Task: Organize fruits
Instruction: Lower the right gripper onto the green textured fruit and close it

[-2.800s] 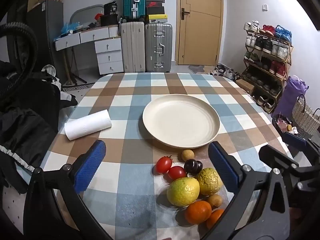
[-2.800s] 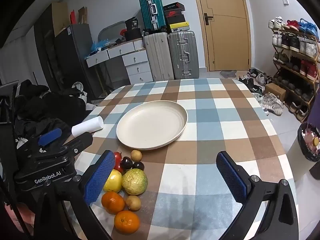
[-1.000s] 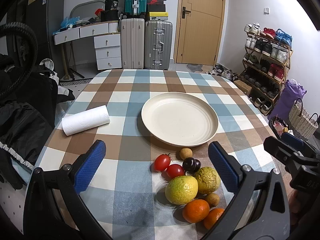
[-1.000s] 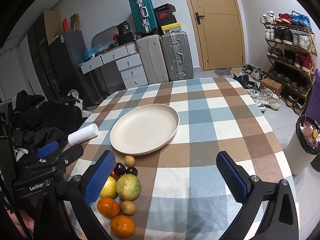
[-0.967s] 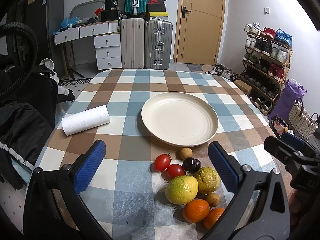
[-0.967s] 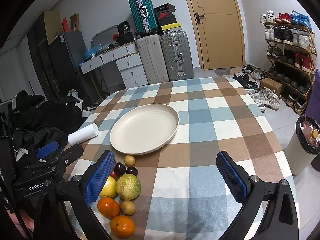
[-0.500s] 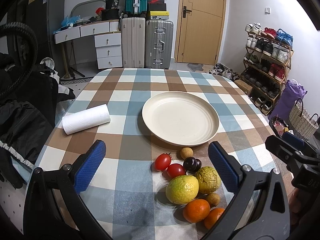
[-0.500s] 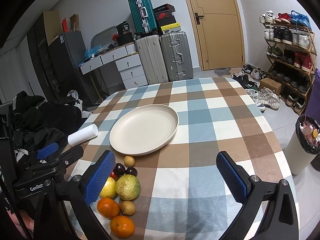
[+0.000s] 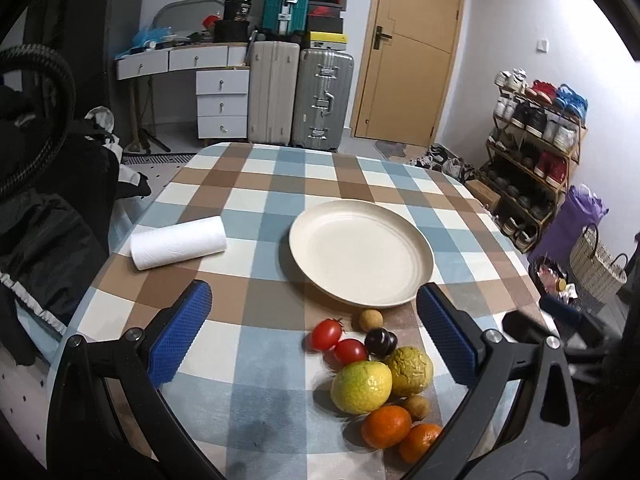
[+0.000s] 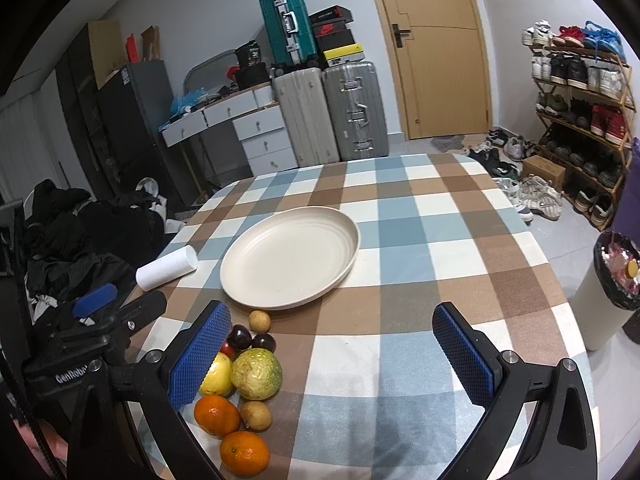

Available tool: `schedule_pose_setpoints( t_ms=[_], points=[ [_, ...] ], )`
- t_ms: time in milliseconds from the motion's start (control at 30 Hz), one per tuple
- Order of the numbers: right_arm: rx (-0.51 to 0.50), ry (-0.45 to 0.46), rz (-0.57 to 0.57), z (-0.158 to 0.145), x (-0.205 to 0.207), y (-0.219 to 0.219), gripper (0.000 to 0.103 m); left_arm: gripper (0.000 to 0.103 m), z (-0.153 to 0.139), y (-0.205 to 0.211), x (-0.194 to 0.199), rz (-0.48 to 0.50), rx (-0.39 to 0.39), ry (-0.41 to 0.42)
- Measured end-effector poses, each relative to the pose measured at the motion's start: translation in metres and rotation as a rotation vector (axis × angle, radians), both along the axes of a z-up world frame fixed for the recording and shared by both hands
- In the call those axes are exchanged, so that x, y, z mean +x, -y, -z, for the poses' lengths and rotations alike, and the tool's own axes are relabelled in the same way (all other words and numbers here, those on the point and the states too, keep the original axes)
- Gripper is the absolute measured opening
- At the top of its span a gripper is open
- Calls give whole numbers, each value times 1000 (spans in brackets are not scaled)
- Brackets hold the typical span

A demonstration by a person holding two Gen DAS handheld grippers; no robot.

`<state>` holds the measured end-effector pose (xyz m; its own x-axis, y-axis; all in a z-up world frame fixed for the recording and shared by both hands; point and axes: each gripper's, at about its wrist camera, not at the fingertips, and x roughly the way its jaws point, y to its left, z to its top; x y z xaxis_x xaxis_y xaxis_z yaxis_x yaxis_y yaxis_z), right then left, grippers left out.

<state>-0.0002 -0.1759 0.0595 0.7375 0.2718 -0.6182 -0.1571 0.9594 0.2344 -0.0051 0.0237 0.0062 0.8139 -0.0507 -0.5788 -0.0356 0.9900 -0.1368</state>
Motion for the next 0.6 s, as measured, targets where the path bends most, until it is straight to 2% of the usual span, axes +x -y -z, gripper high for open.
schedule_pose_setpoints(
  t_ms=[100,233,600],
  points=[
    [-1,-15,-34,4,3,-4,103,102,3,-8,3,-7,-38,-36],
    [10,-39,-82,11,5,-12,103,102,5,-15,6,-26,-45,-71],
    [29,-145,-264,41,23,-43,103,102,-1,-26,7,-40,-87,-87]
  ],
)
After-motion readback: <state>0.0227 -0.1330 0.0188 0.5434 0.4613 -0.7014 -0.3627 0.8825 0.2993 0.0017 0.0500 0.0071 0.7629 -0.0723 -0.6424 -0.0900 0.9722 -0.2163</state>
